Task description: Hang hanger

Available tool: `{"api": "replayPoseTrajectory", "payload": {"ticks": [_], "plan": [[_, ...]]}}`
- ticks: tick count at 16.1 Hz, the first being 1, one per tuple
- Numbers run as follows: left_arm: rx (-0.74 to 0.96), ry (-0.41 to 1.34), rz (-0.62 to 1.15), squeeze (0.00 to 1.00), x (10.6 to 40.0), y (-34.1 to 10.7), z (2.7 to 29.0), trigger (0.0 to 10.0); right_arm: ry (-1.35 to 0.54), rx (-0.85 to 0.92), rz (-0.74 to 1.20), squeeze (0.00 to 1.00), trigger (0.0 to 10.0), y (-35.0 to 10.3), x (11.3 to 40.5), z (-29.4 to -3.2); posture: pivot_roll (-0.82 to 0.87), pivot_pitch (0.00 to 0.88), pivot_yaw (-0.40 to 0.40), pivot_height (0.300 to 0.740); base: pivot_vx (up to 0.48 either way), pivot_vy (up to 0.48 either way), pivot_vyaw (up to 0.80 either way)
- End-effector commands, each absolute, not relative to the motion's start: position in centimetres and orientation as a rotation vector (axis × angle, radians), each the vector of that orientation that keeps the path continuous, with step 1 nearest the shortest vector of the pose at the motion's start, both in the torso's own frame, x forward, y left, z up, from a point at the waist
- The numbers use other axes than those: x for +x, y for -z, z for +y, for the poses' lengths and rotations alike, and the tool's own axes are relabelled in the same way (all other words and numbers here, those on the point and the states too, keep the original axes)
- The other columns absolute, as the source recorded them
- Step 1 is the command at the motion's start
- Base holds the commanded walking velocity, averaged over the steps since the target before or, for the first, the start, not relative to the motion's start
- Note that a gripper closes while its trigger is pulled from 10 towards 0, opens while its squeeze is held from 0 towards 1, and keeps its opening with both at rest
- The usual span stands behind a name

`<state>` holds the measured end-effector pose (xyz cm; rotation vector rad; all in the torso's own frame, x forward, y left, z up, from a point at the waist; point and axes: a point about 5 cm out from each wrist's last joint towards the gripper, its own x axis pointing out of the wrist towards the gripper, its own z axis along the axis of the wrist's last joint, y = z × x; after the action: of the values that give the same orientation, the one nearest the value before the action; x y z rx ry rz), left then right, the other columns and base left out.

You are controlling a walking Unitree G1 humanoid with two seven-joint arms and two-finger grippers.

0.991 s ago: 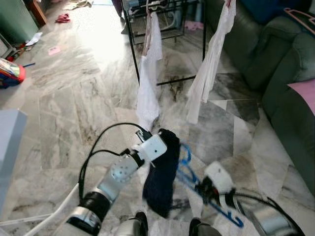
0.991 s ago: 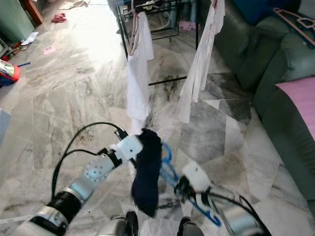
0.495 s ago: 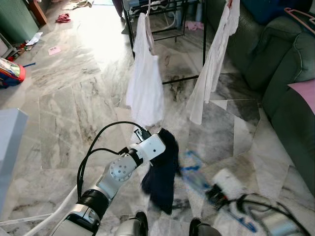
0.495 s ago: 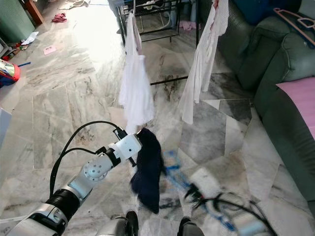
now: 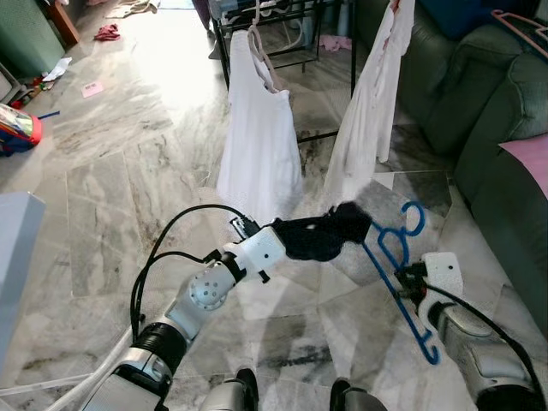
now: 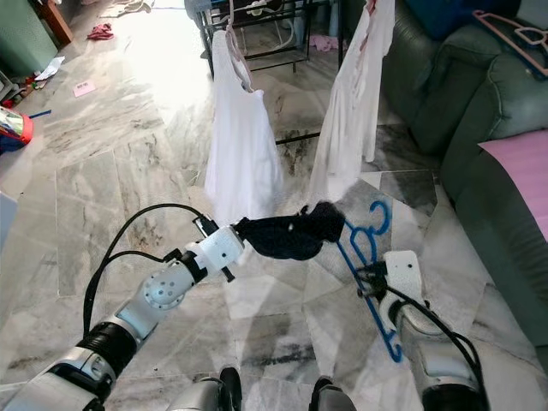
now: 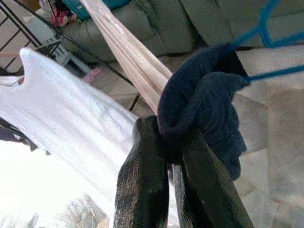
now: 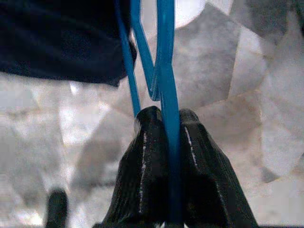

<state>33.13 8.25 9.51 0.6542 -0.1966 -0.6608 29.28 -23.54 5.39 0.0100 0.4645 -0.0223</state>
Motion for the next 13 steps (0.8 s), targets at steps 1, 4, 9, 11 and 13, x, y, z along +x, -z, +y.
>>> {"api": "replayPoseTrajectory", "payload": {"ticks": [1, 4, 9, 11, 13], "plan": [[0.645, 0.615, -0.204, 0.0, 33.2, -9.5, 9.4, 10.0, 0.174, 0.084, 0.411, 0.0, 10.0, -6.3, 29.4, -25.2, 0.02, 0.248, 0.121, 0.74, 0.0, 0.0, 0.0], [0.618, 0.701, -0.172, 0.0, 32.0, -8.2, 8.5, 10.0, 0.196, 0.524, 0.15, 0.0, 10.0, -10.2, 31.5, -24.5, 0.02, 0.244, 0.122, 0.74, 0.0, 0.0, 0.0], [0.588, 0.793, -0.148, 0.0, 30.7, -7.0, 6.6, 10.0, 0.033, 0.643, -0.195, 0.0, 10.0, -17.7, 33.8, -21.8, 0.02, 0.239, 0.119, 0.74, 0.0, 0.0, 0.0], [0.556, 0.827, -0.147, 0.0, 30.4, -7.0, 6.1, 10.0, 0.078, 0.729, -0.252, 0.0, 10.0, -19.1, 34.6, -22.1, 0.02, 0.238, 0.116, 0.74, 0.0, 0.0, 0.0], [0.531, 0.879, -0.153, 0.0, 29.9, -7.0, 5.2, 10.0, -0.047, 0.881, -0.305, 0.0, 10.0, -21.5, 35.5, -20.4, 0.02, 0.24, 0.108, 0.74, 0.0, 0.0, 0.0]]}}
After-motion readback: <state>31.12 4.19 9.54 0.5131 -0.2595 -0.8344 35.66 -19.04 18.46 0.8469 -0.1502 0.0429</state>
